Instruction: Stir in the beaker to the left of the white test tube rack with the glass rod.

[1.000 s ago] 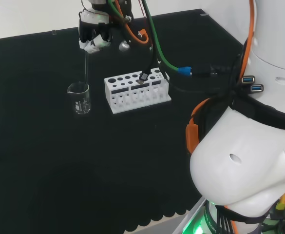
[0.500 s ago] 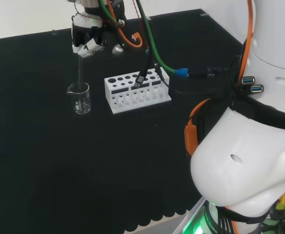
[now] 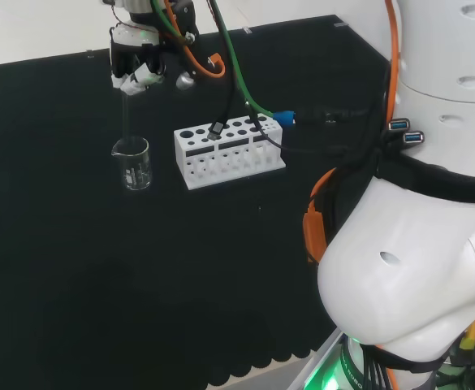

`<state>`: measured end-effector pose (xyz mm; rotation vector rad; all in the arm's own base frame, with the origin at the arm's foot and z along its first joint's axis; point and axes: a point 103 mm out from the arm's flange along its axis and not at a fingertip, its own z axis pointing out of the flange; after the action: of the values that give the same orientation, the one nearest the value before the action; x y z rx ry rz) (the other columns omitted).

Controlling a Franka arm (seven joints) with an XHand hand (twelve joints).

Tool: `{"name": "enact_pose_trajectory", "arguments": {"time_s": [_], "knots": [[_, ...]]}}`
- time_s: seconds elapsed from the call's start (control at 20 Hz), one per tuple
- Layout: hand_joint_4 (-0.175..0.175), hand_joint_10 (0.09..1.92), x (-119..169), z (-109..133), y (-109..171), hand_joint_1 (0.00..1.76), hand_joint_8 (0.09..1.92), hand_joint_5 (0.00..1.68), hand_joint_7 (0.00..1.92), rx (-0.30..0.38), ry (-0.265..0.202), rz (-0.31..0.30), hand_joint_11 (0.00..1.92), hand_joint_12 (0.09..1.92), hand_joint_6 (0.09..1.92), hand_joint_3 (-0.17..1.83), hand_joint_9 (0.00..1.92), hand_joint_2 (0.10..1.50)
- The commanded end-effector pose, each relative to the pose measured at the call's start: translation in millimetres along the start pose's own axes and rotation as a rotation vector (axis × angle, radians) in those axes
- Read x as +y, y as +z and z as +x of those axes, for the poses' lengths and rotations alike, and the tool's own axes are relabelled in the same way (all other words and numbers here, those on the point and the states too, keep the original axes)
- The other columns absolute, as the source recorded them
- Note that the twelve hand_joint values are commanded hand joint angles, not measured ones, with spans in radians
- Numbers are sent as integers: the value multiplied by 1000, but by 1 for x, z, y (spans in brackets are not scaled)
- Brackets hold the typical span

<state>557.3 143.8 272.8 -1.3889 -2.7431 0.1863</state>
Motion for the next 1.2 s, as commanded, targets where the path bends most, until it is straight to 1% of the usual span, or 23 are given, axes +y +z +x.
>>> {"name": "enact_pose_trajectory", "arguments": {"time_s": [0.05,0.2,0.3,0.6,0.8,0.95,1.05,1.2], "knots": [[-175,476,-5,-32,0,1327,575,1409,1401,-6,27,2,1613,714,87,-175,1750,1048],[-175,476,-12,-39,-1,1327,575,1410,1401,-11,47,7,1613,715,87,-175,1750,1048],[-175,476,-16,-38,-3,1327,575,1410,1401,-20,56,9,1613,715,87,-175,1750,1048],[-175,476,-30,-13,-2,1327,575,1410,1402,-32,53,20,1613,715,87,-175,1751,1048],[-175,476,-32,8,-3,1327,574,1410,1402,-32,35,22,1613,716,87,-175,1750,1048],[-175,476,-27,20,-6,1328,574,1410,1402,-30,19,16,1612,716,87,-175,1751,1048],[-175,476,-22,25,-7,1327,574,1410,1402,-27,8,13,1612,716,87,-175,1750,1048],[-175,476,-14,25,-9,1327,574,1410,1402,-22,-9,14,1612,716,87,-175,1750,1048]]}}
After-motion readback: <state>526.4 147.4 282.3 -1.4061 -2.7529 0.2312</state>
